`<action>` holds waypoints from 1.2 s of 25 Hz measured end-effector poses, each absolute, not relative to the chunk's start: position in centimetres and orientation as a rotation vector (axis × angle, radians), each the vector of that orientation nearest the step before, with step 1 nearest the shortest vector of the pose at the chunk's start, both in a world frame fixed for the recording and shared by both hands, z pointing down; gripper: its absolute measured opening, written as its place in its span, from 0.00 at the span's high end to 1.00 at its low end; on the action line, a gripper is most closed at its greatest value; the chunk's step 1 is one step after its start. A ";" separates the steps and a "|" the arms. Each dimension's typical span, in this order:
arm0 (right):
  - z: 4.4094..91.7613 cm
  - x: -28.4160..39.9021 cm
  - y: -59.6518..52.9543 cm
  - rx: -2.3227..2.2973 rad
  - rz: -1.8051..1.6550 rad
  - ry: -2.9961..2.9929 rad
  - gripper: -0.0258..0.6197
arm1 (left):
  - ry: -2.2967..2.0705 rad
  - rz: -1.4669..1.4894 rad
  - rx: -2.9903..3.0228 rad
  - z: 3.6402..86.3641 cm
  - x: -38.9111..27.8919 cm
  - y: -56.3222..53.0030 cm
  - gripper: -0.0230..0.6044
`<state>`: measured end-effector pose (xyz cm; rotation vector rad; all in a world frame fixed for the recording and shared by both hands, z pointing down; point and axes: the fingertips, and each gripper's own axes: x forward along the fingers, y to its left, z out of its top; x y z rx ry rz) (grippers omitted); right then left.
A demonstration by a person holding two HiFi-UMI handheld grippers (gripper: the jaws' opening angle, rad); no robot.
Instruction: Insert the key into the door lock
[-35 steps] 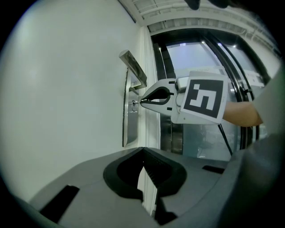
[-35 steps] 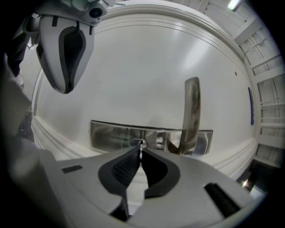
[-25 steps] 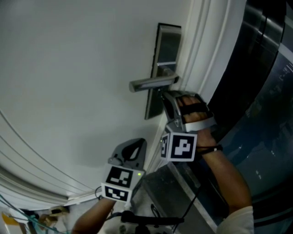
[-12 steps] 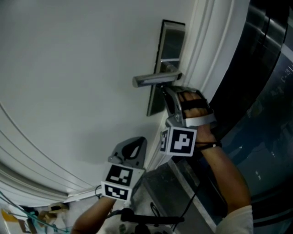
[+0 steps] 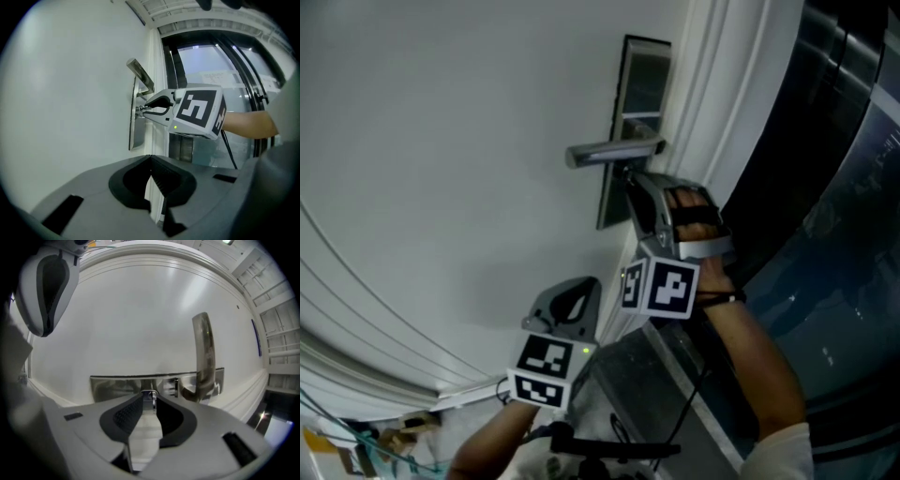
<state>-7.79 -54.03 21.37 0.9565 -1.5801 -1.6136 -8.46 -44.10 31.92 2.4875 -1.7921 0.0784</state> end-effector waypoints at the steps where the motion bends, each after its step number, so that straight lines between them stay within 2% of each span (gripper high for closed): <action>1: 21.3 -7.6 -53.6 0.963 -1.619 -1.587 0.84 | -1.785 0.074 2.489 31.9 -8.1 -43.9 0.94; 12: 22.3 -5.0 -49.2 1.012 -1.522 -1.719 0.84 | -1.757 0.075 2.518 31.9 -5.2 -41.6 0.94; 30: 27.4 3.1 -38.3 1.149 -1.017 -2.180 0.85 | -1.782 0.095 2.538 31.7 0.3 -34.9 0.94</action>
